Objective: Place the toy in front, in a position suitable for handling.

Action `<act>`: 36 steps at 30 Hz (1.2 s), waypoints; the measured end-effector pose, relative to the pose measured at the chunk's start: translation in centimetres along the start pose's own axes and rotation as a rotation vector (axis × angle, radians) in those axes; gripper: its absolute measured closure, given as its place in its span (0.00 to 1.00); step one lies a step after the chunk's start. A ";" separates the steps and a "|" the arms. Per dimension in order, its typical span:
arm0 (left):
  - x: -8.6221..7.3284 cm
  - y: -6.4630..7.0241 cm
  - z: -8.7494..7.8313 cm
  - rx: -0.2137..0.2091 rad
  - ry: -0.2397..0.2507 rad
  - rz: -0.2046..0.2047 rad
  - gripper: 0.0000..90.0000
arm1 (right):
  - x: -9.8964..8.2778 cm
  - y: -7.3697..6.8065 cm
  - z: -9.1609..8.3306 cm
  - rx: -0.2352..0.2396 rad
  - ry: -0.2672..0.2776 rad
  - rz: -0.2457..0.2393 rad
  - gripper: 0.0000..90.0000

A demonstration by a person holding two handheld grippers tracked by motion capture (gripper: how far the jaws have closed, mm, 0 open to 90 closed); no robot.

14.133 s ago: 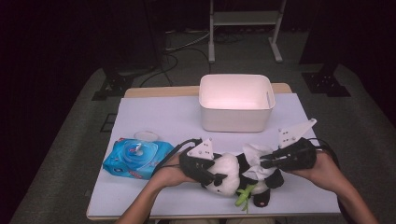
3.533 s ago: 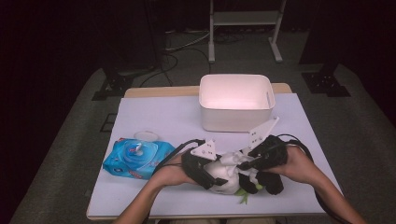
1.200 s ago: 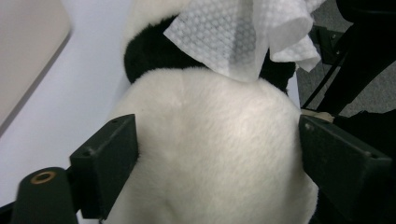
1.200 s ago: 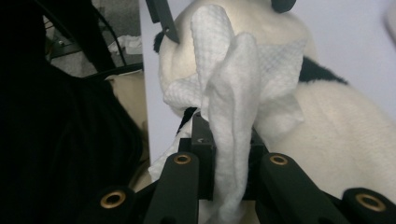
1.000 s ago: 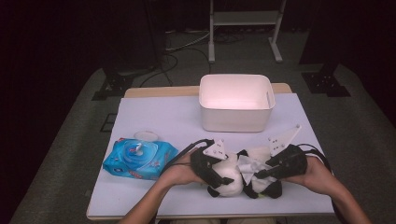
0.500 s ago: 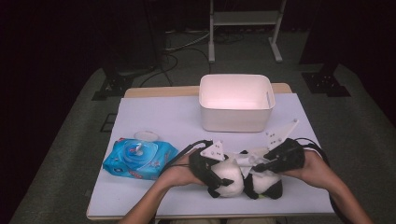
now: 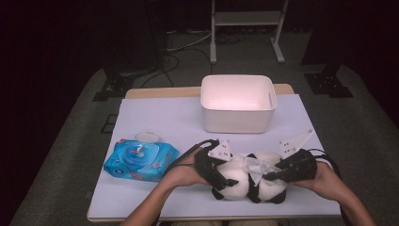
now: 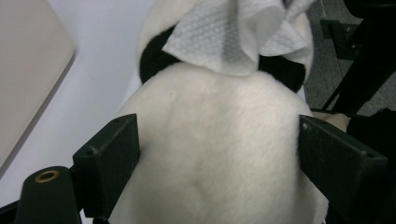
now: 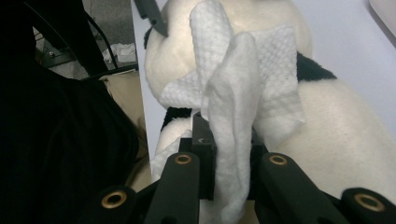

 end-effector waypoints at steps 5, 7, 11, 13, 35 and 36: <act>0.0 -0.1 0.0 -0.012 -0.001 -0.009 0.16 | -0.2 0.0 0.0 -0.010 -0.007 0.009 0.91; 0.0 0.2 0.0 -0.021 -0.004 -0.010 0.16 | -0.3 0.0 0.1 -0.004 -0.013 0.010 0.91; -0.3 0.6 0.2 -0.031 -0.006 -0.012 0.15 | -0.4 -0.2 0.2 0.005 -0.019 0.017 0.91; -0.4 0.8 0.3 -0.027 -0.003 -0.010 0.13 | -0.2 -0.4 0.4 0.005 -0.022 0.017 0.91; -1.0 0.9 -0.2 -0.008 0.033 -0.007 0.16 | 2.7 -1.5 2.3 0.000 -0.051 -0.106 0.91; -1.1 0.9 -0.2 -0.010 0.036 -0.010 0.16 | 2.4 -1.4 1.8 -0.008 -0.042 -0.101 0.91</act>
Point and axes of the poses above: each handheld gripper's, and its own axes: z roughly forward along the jaws, x roughly out of its top, y roughly to its right, the point moved 5 cm from there along z, roughly forward along the jaws, and after that the axes turned 14 degrees about y, right-handed, at the moved point
